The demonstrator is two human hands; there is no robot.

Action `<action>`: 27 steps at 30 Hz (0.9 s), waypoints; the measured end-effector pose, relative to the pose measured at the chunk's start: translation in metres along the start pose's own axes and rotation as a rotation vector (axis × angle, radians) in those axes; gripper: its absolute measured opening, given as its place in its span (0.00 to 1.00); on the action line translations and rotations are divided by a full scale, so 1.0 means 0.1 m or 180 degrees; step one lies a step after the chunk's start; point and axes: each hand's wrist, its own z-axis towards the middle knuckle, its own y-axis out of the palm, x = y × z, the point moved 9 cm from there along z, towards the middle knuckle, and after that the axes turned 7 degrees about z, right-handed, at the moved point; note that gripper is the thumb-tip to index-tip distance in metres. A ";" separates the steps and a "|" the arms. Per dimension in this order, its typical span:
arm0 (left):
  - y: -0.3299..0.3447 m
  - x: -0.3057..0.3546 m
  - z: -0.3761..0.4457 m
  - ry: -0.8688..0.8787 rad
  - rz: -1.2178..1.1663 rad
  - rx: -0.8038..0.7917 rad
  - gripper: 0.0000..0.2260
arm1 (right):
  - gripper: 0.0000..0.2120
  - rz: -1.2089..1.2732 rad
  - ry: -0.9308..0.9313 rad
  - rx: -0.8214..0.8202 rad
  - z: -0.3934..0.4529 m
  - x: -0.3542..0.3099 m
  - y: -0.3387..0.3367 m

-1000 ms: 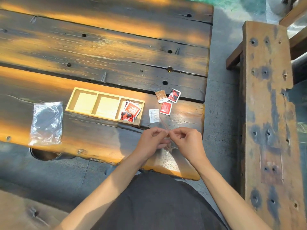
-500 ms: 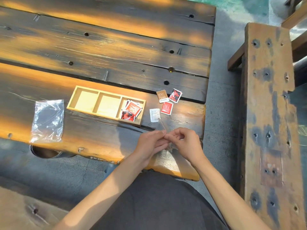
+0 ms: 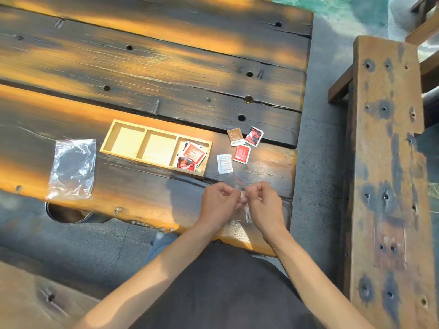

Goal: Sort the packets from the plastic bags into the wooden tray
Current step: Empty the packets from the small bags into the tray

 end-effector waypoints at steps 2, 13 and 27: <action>-0.01 -0.01 -0.03 0.0018 -0.0004 0.0050 0.08 | 0.08 0.0280 0.0225 0.0263 0.03 0.10 -0.07; -0.41 0.17 -0.12 0.0385 0.1351 0.0345 0.11 | 0.07 -0.1400 -0.1327 0.0368 -0.01 -0.31 -0.35; -0.30 0.37 -0.07 0.0633 0.1870 -0.0092 0.12 | 0.14 0.0854 0.0264 -0.0302 0.21 0.50 -0.32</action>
